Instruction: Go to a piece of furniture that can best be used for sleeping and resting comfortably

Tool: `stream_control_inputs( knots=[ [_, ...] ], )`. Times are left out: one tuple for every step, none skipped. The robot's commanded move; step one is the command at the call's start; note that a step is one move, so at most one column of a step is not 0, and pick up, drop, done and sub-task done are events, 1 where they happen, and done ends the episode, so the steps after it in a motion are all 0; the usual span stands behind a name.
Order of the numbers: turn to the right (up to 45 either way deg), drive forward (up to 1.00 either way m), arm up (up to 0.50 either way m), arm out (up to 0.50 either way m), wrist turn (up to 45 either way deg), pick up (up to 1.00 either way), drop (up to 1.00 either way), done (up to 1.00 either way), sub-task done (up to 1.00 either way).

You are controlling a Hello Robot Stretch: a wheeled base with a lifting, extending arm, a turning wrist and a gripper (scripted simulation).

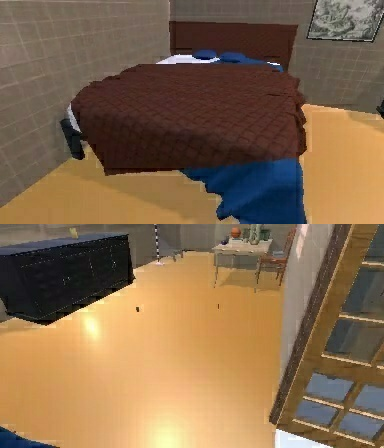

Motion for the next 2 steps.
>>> stream_control_inputs(
  knots=[
    [0.0, 0.35, 0.0, 0.0, 0.0, 0.0, 0.0, 0.0, 0.0],
    [0.0, 0.0, 0.0, 0.0, 0.0, 0.0, 0.0, 1.0, 0.0]
  ],
)
